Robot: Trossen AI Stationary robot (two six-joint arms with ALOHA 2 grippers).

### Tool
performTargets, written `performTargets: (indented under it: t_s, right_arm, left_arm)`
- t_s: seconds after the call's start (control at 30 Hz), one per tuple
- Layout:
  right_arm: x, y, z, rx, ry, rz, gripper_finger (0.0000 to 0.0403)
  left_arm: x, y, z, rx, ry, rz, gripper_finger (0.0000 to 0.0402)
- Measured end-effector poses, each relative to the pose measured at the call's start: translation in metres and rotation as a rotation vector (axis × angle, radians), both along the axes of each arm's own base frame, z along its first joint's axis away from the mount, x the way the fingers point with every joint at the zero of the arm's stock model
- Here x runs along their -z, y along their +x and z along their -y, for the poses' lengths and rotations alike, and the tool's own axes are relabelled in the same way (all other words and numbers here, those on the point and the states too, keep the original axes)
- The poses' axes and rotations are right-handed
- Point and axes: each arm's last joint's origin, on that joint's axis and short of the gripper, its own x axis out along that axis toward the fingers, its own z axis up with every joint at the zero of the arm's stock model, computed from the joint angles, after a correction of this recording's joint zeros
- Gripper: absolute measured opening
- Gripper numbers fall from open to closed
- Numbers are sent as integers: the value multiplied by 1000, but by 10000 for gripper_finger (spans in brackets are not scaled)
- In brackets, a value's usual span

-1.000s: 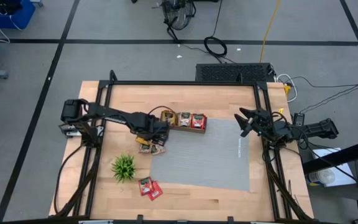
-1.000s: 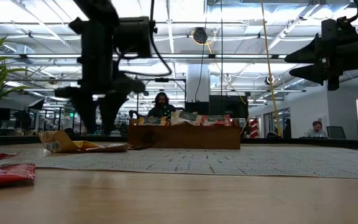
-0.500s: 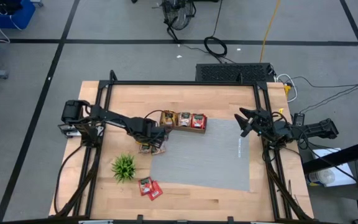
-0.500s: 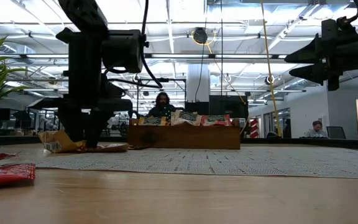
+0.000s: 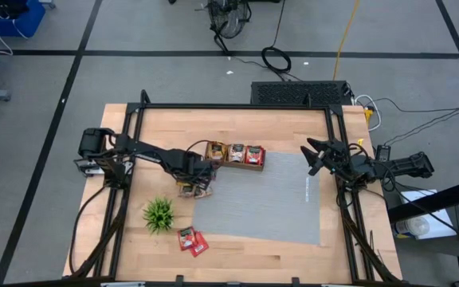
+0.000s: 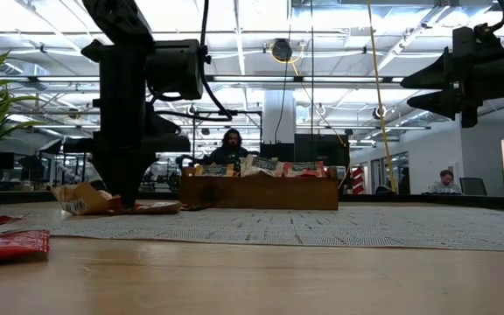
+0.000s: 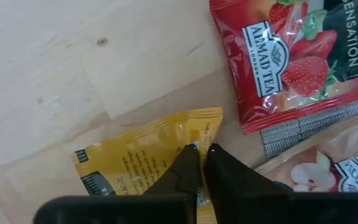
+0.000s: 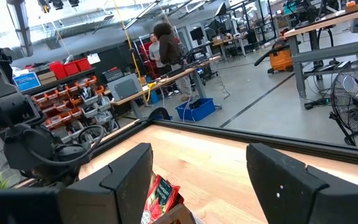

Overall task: Pick & Place Tea
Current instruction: Put the yellow tea bag into the left section of the wooden organizer

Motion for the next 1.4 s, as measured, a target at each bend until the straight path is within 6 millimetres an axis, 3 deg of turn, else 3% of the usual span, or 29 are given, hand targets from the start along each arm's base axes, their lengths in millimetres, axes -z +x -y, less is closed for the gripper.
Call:
performTargets:
  t_s: [0.13, 0.33, 0.7, 1.0, 1.4]
  right_arm:
    - [0, 0, 0, 0, 0, 0, 242]
    - [0, 0, 0, 0, 0, -1, 242]
    - [0, 0, 0, 0, 0, 0, 242]
    - [0, 0, 0, 0, 0, 0, 242]
    - [0, 0, 0, 0, 0, 0, 242]
  left_arm:
    - [-7, 3, 1, 23, -33, -3, 12]
    - [-35, 14, 1, 95, -28, -38, 11]
    - [-108, 32, -2, 230, 16, -45, 10]
    - [-170, 28, 1, 426, 10, -75, 12]
    - [-228, 23, 19, 693, 6, 36, 9]
